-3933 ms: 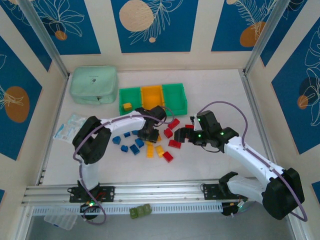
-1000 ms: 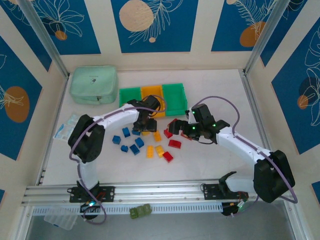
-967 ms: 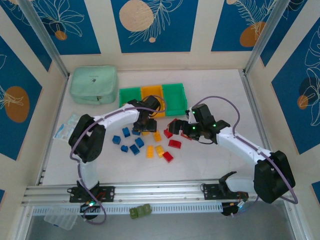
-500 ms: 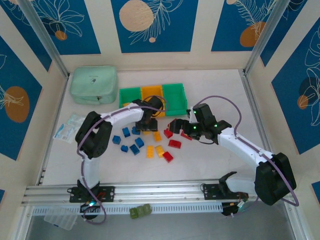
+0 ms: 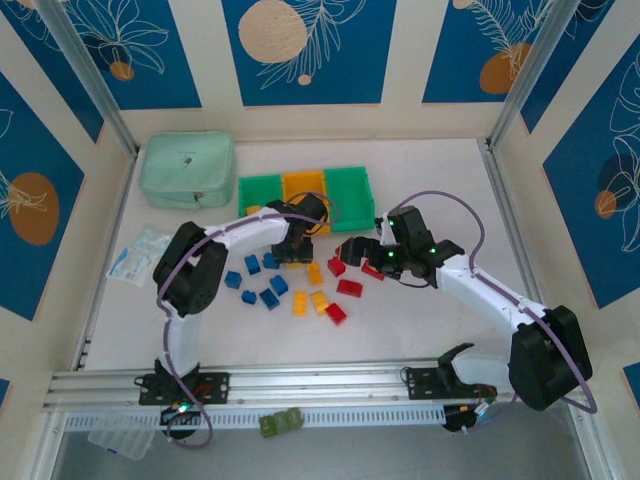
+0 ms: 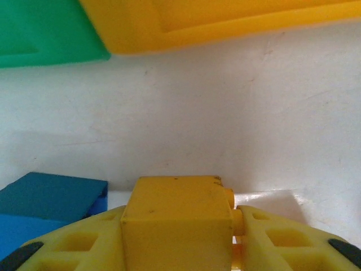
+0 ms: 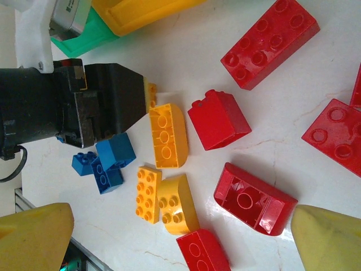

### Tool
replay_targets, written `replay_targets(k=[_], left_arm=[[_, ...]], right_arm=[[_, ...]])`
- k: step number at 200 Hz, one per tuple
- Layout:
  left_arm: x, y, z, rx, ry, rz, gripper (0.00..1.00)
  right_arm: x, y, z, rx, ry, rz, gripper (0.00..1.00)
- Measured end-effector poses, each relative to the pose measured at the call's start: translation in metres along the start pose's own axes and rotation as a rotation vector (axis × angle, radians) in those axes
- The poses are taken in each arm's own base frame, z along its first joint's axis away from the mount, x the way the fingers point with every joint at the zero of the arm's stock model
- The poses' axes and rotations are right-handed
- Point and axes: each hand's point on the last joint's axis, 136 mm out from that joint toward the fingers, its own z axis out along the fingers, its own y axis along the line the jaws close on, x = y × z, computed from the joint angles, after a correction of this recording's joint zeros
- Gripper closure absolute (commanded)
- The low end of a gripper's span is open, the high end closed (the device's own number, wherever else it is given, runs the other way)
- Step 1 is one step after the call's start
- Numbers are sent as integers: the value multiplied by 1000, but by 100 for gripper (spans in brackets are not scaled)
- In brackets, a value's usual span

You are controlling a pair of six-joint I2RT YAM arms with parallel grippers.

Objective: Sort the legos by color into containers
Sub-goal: Pick up the lego from the center of the table, then place the lego in the container.

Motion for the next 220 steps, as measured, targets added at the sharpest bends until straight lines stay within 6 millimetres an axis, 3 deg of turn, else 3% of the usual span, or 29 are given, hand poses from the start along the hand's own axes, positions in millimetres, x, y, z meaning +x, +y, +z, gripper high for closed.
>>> replay_targets(k=[38, 92, 141, 161, 182, 206, 220], left_arm=[[0, 10, -13, -18, -31, 1, 61], [-21, 23, -69, 21, -160, -17, 62], [-71, 61, -88, 7, -238, -101, 62], [-100, 68, -87, 5, -268, -126, 63], [-126, 69, -71, 0, -282, -135, 57], [-142, 69, -51, -23, -272, -122, 44], [-150, 69, -44, -29, -267, -117, 43]], right_arm=[[-6, 7, -6, 0, -8, -19, 1], [-11, 34, -10, -31, -15, -95, 1], [-5, 50, 5, -44, 23, -129, 1], [-6, 56, 11, -49, 30, -139, 1], [-7, 60, 12, -53, 24, -144, 1], [-9, 59, 12, -44, 12, -142, 1], [-11, 59, 12, -40, 8, -137, 1]])
